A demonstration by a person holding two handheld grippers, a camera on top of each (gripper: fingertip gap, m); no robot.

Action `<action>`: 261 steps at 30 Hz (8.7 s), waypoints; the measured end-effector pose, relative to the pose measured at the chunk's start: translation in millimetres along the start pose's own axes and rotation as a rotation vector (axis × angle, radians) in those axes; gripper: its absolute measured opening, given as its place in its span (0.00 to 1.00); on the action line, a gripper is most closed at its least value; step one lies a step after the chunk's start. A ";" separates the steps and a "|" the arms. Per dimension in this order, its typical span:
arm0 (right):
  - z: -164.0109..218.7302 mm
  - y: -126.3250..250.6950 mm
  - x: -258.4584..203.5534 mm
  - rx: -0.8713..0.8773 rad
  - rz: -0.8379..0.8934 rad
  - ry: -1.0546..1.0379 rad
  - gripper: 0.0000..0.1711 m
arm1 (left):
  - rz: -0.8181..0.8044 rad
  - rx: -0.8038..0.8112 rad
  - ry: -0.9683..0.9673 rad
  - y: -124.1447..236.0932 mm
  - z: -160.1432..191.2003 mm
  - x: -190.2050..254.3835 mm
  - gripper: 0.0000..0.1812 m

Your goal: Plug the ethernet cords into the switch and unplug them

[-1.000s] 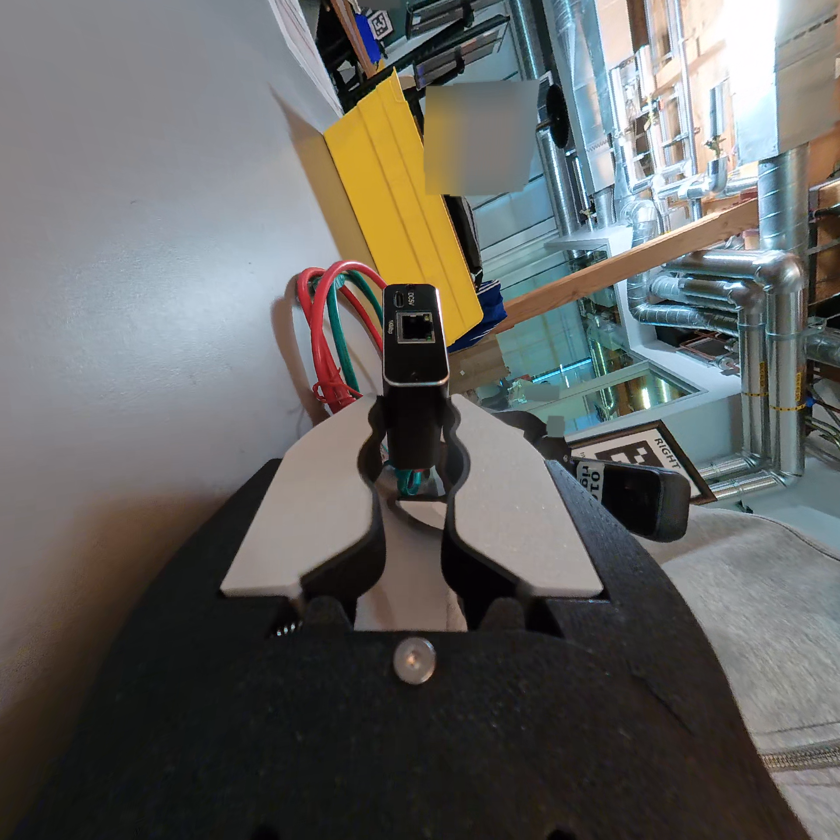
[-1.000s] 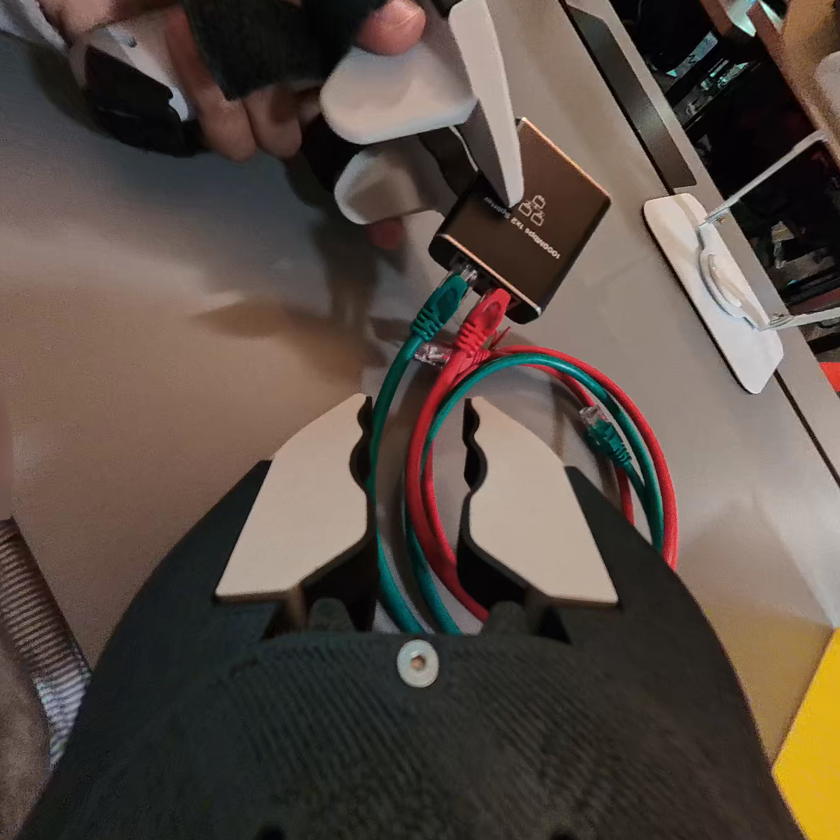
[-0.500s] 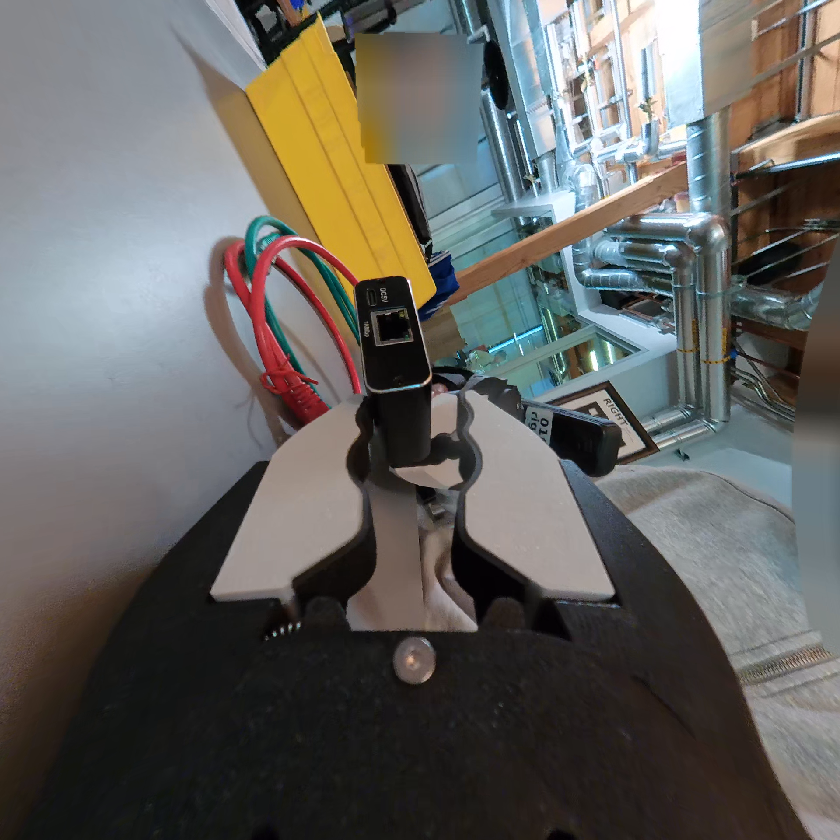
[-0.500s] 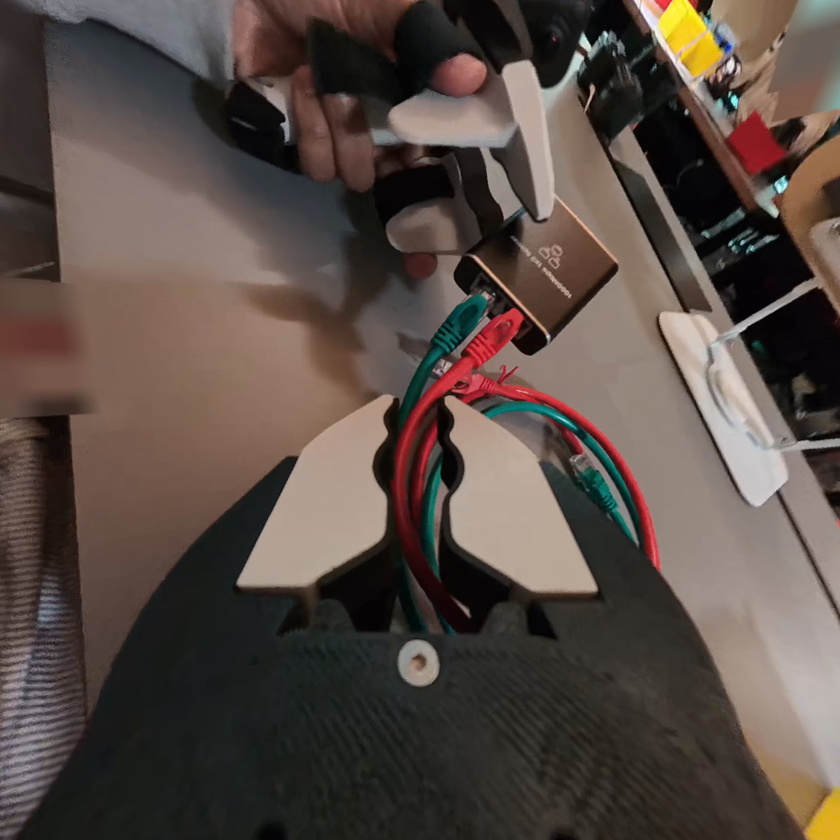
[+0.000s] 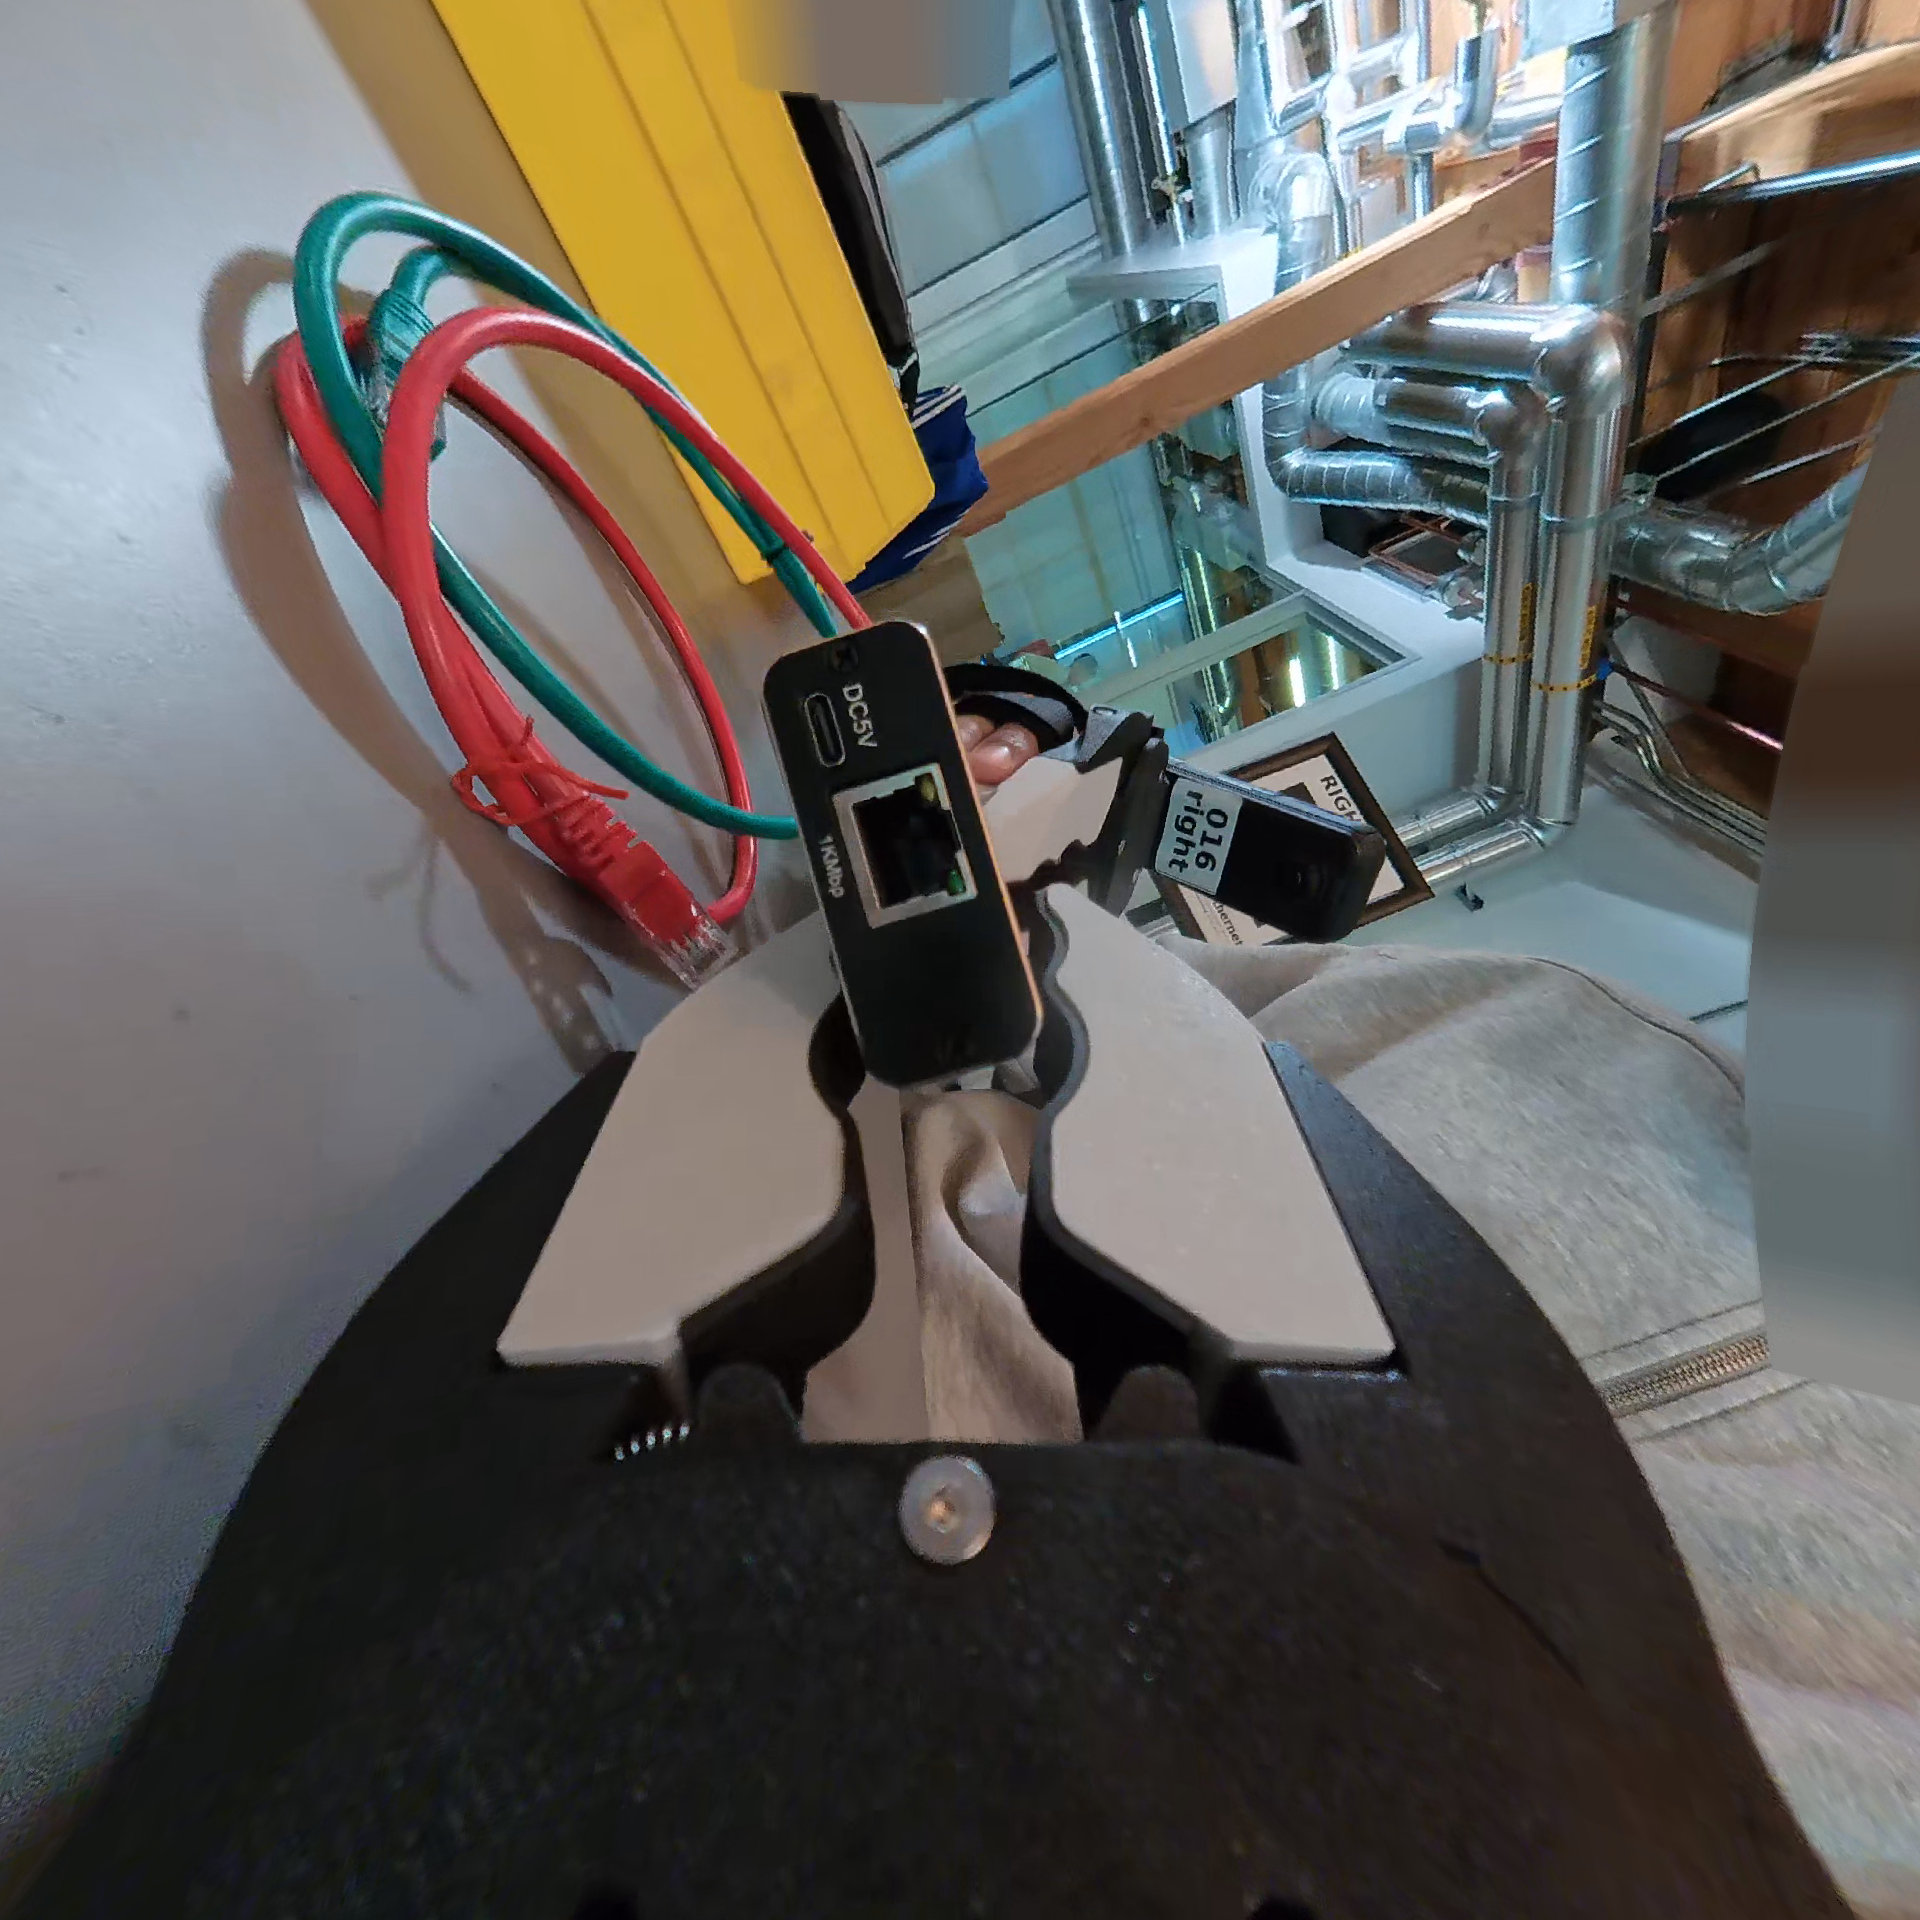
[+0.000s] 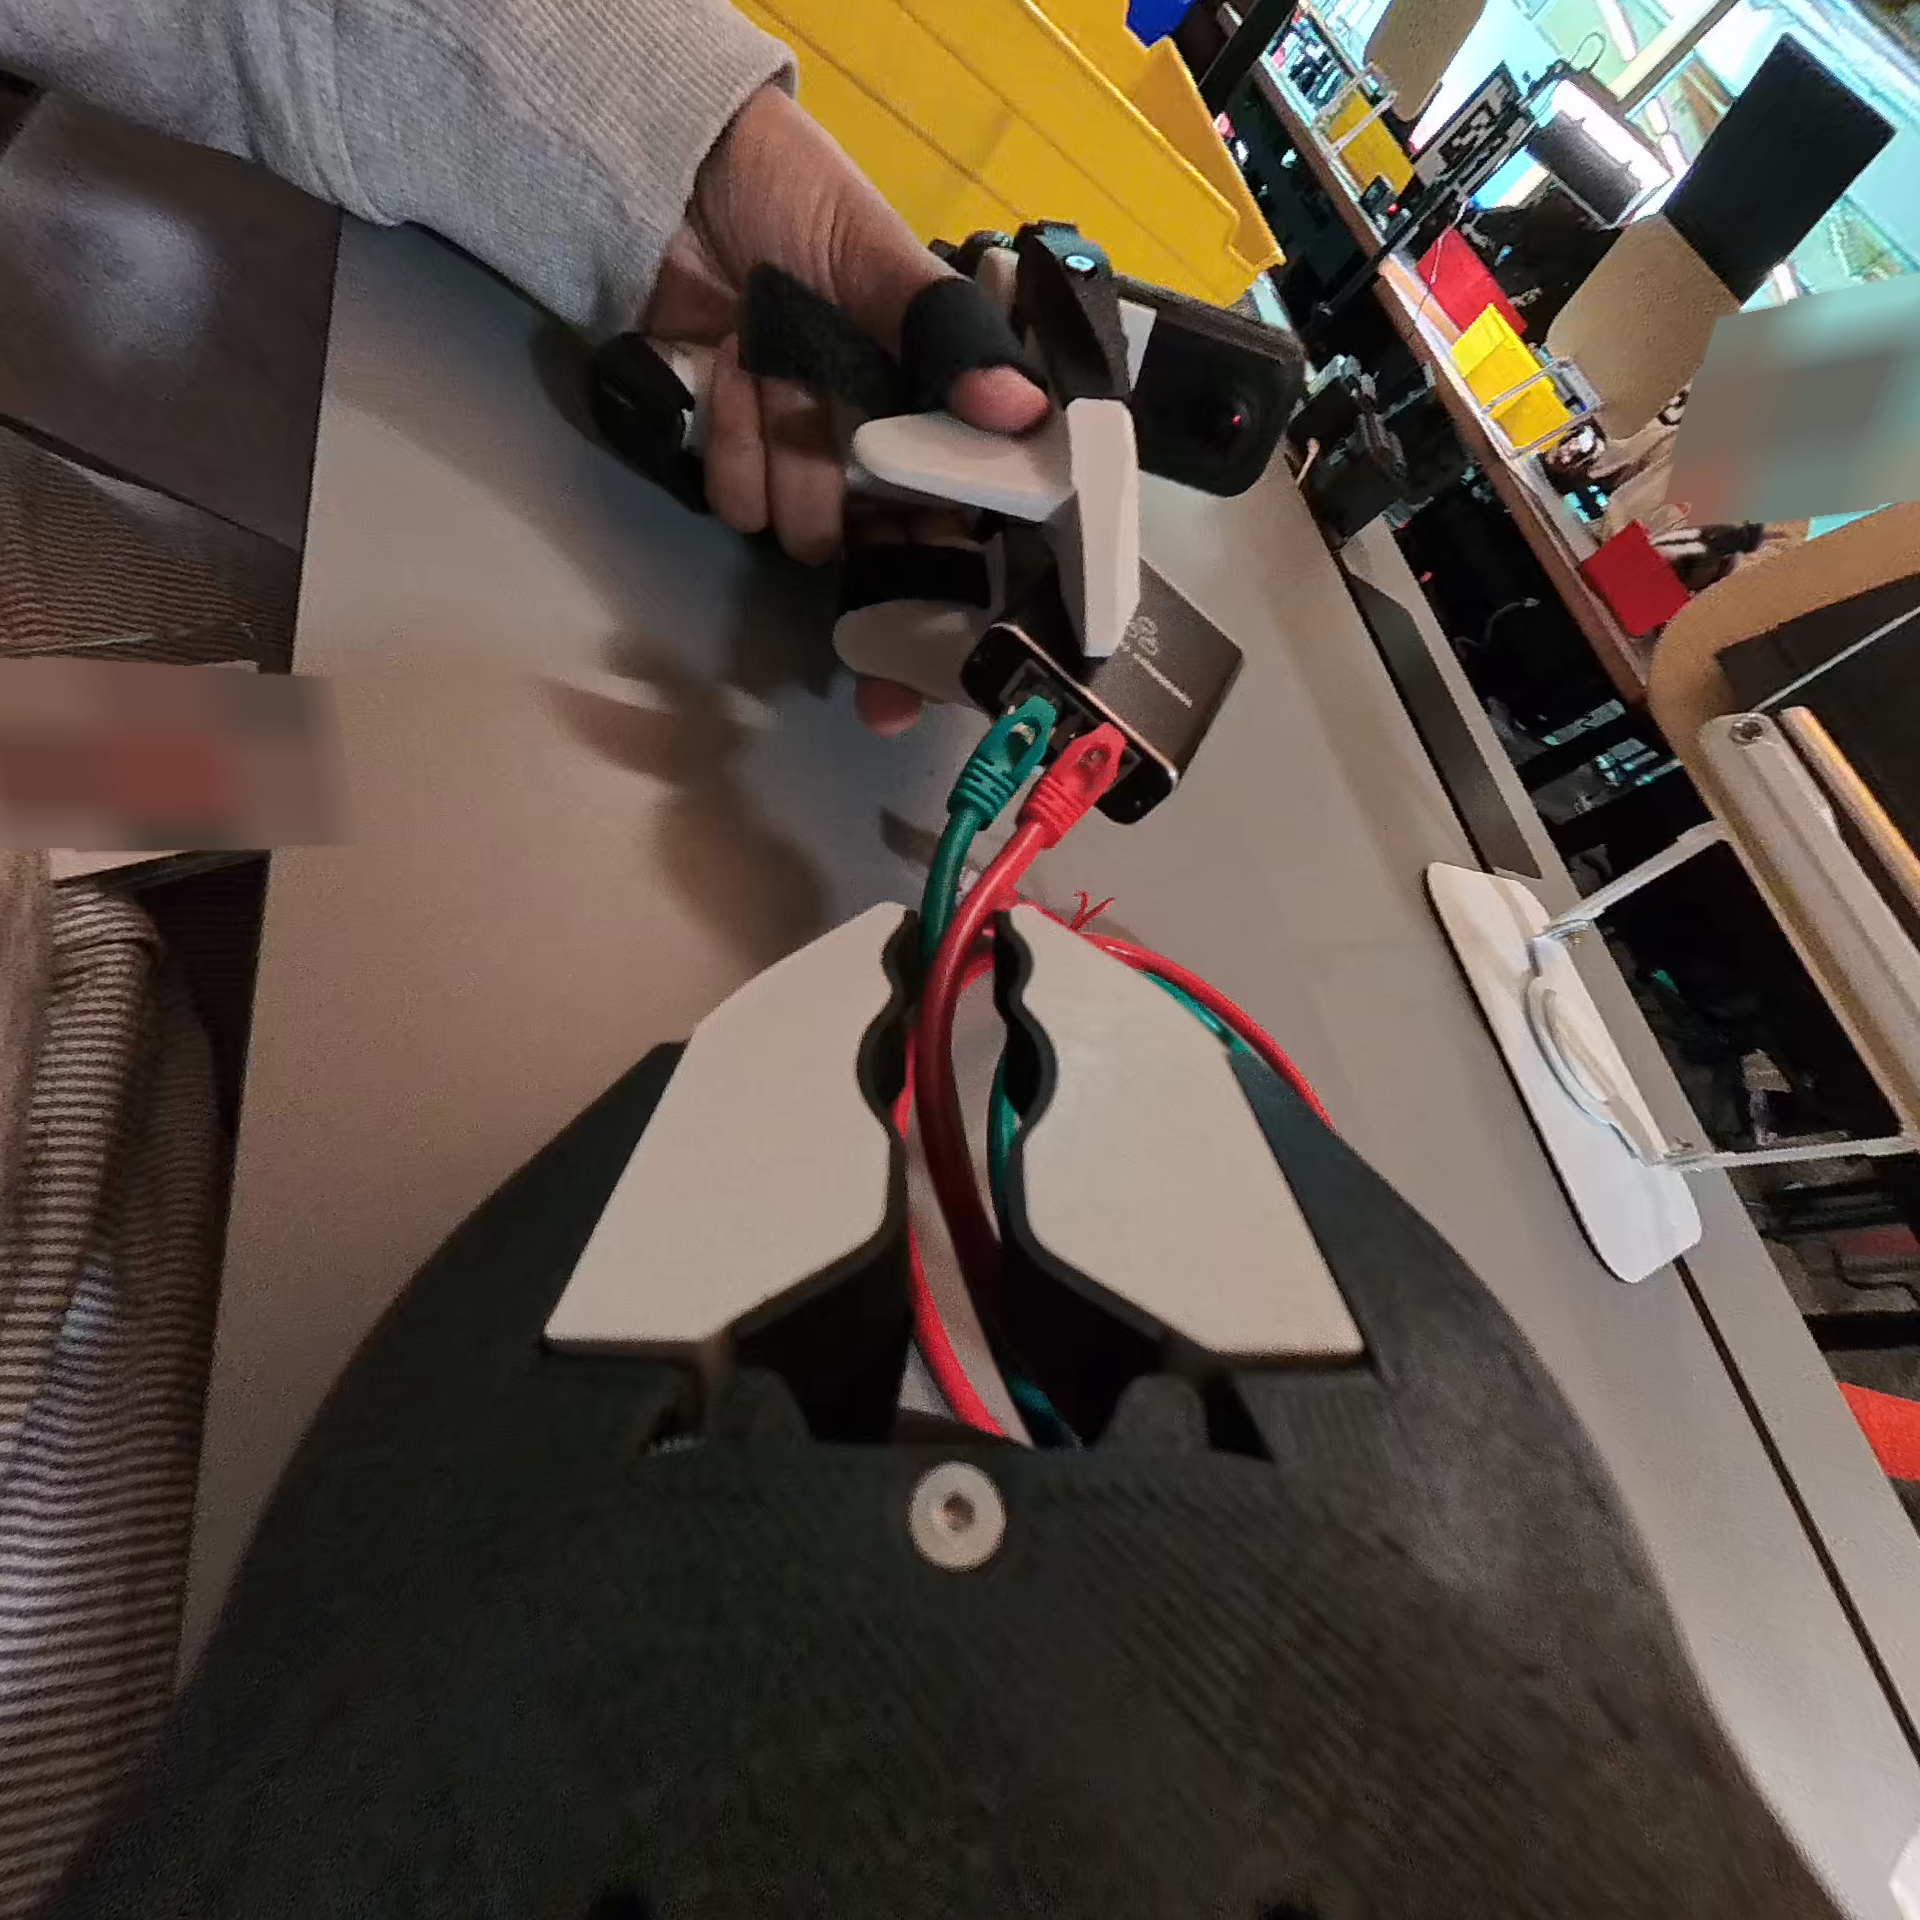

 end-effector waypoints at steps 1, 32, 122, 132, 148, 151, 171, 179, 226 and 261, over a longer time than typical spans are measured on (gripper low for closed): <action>0.5 0.2 1.1 -0.001 0.012 -0.005 0.10 | -0.001 -0.005 0.007 -0.2 0.1 -0.4 0.16; 20.1 -16.8 25.4 0.690 -0.019 -1.386 0.19 | 0.163 0.495 0.115 14.3 -13.4 0.2 0.14; 35.7 -4.0 36.8 0.599 -0.269 -1.322 0.04 | -0.026 0.149 -0.178 -3.4 -1.5 12.1 0.14; 37.7 -4.9 33.8 0.605 -0.280 -1.333 0.03 | -0.048 0.119 -0.173 -5.8 0.8 10.9 0.14; 39.5 -4.3 32.5 0.601 -0.316 -1.348 0.03 | -0.036 0.050 -0.138 -9.0 3.7 9.0 0.14; 39.3 -4.6 31.9 0.592 -0.317 -1.344 0.03 | -0.032 0.042 -0.127 -8.9 3.8 8.1 0.14; 38.5 -5.3 27.8 0.531 -0.333 -1.330 0.03 | -0.061 -0.003 -0.133 -11.7 6.3 6.8 0.13; 38.0 -5.5 29.1 0.546 -0.324 -1.327 0.03 | -0.052 0.001 -0.126 -11.4 5.5 6.2 0.13; 13.5 3.4 35.9 0.676 -0.411 -1.131 0.05 | -0.068 -0.135 -0.333 -36.0 20.0 23.3 0.14; 33.2 -7.9 34.2 0.305 -0.182 -1.228 0.15 | -0.710 0.764 -0.626 44.2 -15.8 46.9 0.23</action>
Point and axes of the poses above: each gripper's, where its closed fingertips meet, y back along the fingers, z out of its underside, x = y × z across the jaws, the point moved 9 cm from there along y, back along the fingers, and after that the axes turned 10 degrees about -z, right-handed, at the moved point
